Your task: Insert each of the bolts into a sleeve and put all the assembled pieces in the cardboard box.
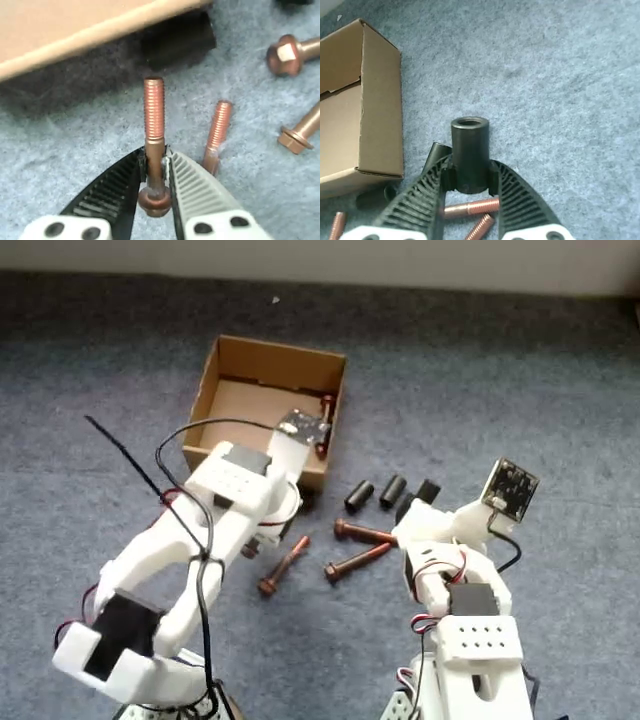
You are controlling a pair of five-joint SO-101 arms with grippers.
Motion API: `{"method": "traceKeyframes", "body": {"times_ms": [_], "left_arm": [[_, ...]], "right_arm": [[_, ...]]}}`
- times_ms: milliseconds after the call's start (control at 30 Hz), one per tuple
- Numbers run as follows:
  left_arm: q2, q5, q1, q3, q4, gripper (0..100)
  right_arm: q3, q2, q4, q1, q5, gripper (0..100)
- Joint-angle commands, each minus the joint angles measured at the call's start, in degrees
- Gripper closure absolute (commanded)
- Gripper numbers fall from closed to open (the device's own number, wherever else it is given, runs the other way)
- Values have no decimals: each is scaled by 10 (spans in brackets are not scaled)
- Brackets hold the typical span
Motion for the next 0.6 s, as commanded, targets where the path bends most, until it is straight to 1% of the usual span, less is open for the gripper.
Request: {"method": "traceKeyframes", "body": {"times_ms": [0,100,200,467,567], "left_arm": [[-109,34,2,41,8,992],[-146,98,-23,58,7,973],[-167,127,-58,58,11,947],[-196,134,-95,59,11,944],[-197,134,-120,58,12,944]], "right_arm": [[-4,-15,-11,7,-5,993],[-4,-15,-11,7,-5,993],[-4,-15,-11,7,-5,993],[-4,-15,-11,7,-5,993],[-4,-15,-11,7,-5,993]]}}
